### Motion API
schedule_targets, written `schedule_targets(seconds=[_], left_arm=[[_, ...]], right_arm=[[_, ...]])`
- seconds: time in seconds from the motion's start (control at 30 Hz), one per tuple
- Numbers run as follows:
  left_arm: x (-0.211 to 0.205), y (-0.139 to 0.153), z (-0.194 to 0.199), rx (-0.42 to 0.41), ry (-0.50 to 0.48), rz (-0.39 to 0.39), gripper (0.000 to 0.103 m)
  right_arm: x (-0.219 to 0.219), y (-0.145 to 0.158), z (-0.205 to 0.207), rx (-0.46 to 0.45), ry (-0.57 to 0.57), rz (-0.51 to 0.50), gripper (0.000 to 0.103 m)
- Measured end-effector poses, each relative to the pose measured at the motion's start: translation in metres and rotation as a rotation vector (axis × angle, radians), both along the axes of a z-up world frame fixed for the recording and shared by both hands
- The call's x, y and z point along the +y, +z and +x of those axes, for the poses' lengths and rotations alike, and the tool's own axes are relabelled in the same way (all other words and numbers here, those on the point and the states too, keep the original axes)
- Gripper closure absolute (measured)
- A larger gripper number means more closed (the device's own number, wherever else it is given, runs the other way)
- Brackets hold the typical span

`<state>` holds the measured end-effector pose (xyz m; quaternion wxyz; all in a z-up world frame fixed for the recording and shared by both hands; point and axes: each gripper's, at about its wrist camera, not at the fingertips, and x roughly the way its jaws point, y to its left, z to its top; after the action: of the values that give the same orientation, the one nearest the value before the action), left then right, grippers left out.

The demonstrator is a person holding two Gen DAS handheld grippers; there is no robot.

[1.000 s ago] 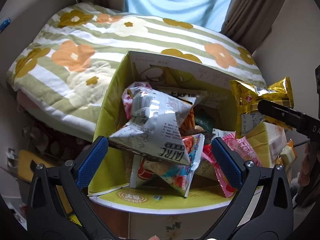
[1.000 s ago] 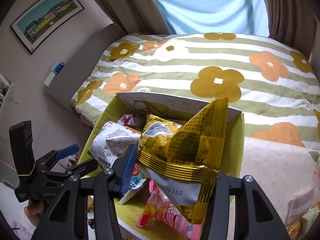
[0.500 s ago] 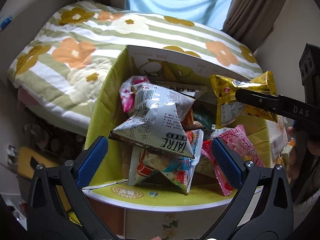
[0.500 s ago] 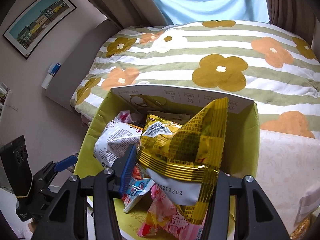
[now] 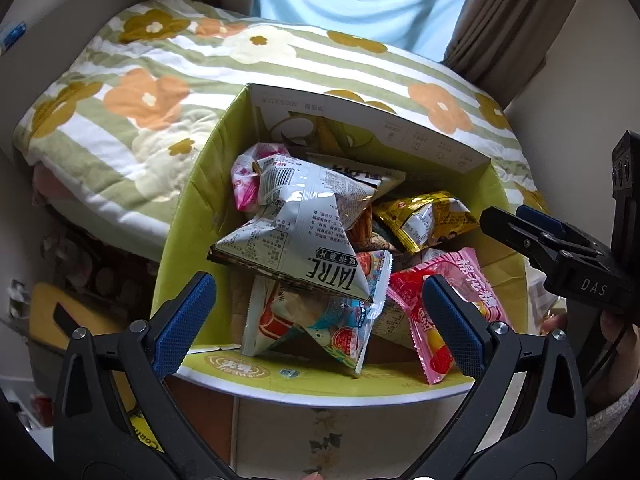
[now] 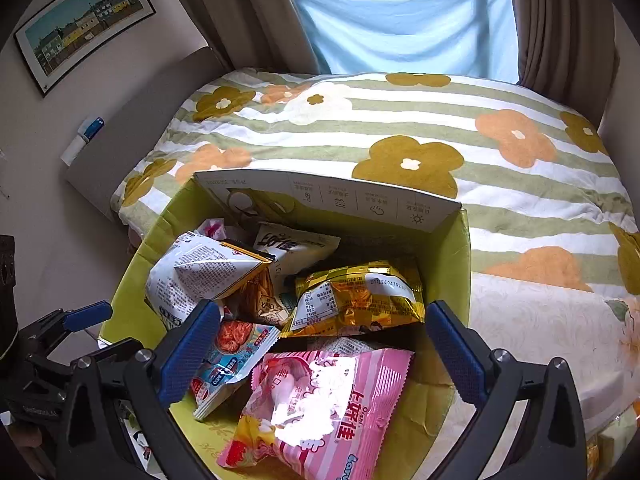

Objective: Organize snacks
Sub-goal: 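Move both tools from the box toward the waffle and green-orange bag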

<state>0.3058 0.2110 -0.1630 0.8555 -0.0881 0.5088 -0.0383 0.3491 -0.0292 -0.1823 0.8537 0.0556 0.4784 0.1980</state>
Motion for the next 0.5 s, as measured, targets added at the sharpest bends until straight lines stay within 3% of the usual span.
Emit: schedule_targets(seconds=[0.2,0.5], left_arm=[[-0.005,0.018,-0.004,-0.044,-0.026,-0.001,0.001],[-0.033,0.047,-0.017,-0.111,-0.118,-0.001,0.001]], right_arm=[[-0.006,0.027,-0.016,-0.064,-0.019,0.0,0.001],[-0.036,0.062,-0.049,-0.117,-0.1,-0.104,0.001]])
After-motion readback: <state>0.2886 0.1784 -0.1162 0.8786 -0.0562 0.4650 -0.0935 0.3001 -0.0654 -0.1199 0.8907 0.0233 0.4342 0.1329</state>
